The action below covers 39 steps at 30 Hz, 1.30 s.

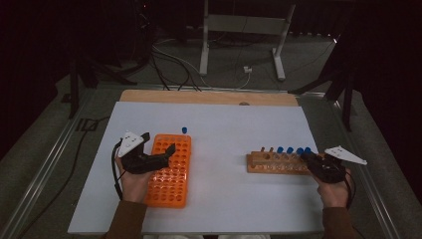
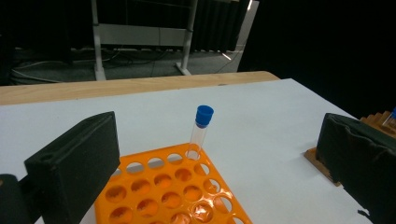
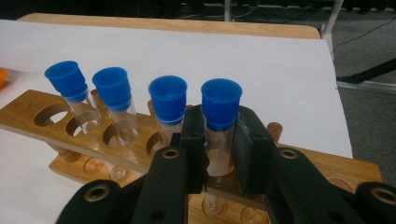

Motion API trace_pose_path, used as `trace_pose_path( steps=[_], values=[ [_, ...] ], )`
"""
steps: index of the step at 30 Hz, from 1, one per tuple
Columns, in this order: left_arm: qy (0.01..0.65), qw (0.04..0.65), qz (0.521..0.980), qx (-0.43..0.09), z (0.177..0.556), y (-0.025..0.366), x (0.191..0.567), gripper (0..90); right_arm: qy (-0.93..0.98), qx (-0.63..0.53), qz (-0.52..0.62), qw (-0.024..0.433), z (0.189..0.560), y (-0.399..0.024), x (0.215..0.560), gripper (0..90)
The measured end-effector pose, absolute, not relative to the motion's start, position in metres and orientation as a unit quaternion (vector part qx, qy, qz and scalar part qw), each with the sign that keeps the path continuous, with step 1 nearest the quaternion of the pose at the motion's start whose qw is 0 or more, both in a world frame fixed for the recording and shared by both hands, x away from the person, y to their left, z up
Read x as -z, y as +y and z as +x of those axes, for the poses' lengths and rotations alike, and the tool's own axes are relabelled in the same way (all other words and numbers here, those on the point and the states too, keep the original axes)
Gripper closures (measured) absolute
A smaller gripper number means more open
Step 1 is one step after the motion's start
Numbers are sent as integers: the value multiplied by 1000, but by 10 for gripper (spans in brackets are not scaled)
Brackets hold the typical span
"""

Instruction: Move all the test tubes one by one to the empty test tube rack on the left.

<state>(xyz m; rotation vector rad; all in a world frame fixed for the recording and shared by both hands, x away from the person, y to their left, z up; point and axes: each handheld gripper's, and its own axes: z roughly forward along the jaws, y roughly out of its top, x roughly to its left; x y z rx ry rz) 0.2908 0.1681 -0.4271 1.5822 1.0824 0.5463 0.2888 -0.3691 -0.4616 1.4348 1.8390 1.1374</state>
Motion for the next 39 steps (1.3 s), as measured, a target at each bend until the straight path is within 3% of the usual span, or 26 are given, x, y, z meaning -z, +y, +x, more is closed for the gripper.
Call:
trace_pose_path(
  steps=[39],
  values=[
    [449,543,672,-230,291,162,429,8,671,-456,493,314,267,-367,390,770]
  ],
)
